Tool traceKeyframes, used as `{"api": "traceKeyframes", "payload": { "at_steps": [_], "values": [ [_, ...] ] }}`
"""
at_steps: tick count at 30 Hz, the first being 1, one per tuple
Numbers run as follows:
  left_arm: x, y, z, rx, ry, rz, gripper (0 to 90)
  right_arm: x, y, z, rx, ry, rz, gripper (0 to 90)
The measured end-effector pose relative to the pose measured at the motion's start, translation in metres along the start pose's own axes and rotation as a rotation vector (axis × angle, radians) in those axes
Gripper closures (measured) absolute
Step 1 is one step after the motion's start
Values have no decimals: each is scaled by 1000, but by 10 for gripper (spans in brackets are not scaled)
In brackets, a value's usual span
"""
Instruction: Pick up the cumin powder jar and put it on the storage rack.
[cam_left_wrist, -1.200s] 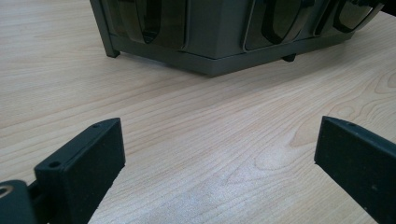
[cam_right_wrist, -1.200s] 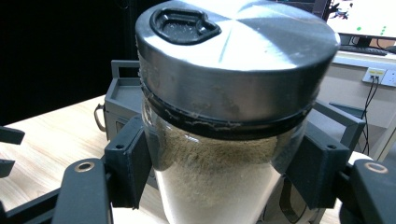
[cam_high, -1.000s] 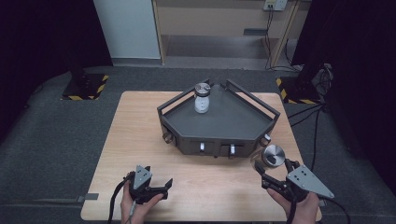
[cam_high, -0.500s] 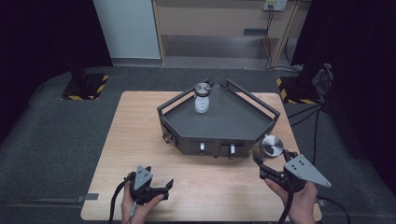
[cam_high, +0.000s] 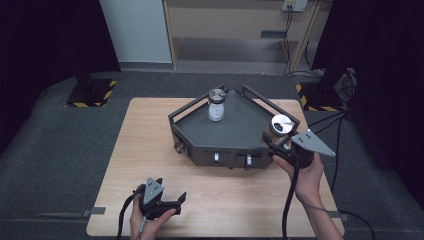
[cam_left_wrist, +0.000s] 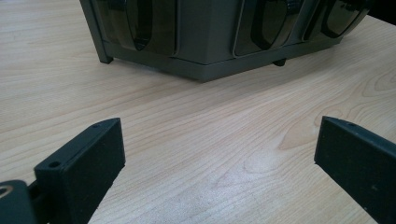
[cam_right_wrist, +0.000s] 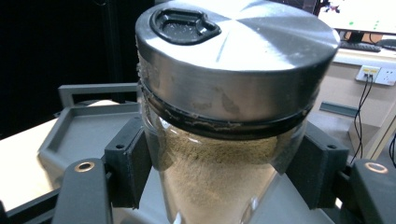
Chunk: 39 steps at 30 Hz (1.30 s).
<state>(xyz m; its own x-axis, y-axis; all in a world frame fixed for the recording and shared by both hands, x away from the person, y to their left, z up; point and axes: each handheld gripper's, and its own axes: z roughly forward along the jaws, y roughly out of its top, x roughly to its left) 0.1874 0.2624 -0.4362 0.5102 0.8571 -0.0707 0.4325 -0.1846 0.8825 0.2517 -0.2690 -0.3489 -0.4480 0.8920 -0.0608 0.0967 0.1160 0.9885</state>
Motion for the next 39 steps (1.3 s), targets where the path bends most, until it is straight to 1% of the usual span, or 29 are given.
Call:
{"api": "traceKeyframes", "payload": {
  "at_steps": [3, 10, 12, 16, 18, 20, 23, 25, 28, 31, 35, 39],
  "values": [
    [0, 0, 0, 0, -3, 0, 8, -3, 7, 22, 10, 1, 1, 308],
    [0, 0, 1, -1, -13, 1, 8, -3, 24, 74, 44, -1, 13, 308],
    [0, 0, 1, -3, -16, 0, 8, -3, 27, 88, 55, 3, 11, 308],
    [0, -1, 1, -4, -19, 0, 8, 0, 29, 113, 90, -7, 9, 308],
    [0, 0, 1, -3, -21, 2, 8, 1, 28, 123, 108, -10, 26, 308],
    [1, 0, 1, -3, -22, 4, 8, 3, 27, 133, 130, -18, 27, 308],
    [0, 0, 1, -1, -25, 0, 8, 7, 25, 144, 158, -25, 23, 308],
    [0, -1, 1, -2, -27, 0, 8, 8, 22, 150, 175, -27, 34, 308],
    [-1, -1, 1, -4, -27, 4, 8, 10, 19, 156, 192, -28, 35, 308],
    [-2, -1, 1, -4, -31, 6, 8, 13, 19, 161, 206, -28, 15, 308],
    [-2, -1, 2, -3, -35, 5, 8, 14, 17, 166, 218, -27, 18, 308],
    [-2, -1, 2, -6, -35, 4, 8, 12, 13, 170, 231, -30, 35, 308]
  ]
}}
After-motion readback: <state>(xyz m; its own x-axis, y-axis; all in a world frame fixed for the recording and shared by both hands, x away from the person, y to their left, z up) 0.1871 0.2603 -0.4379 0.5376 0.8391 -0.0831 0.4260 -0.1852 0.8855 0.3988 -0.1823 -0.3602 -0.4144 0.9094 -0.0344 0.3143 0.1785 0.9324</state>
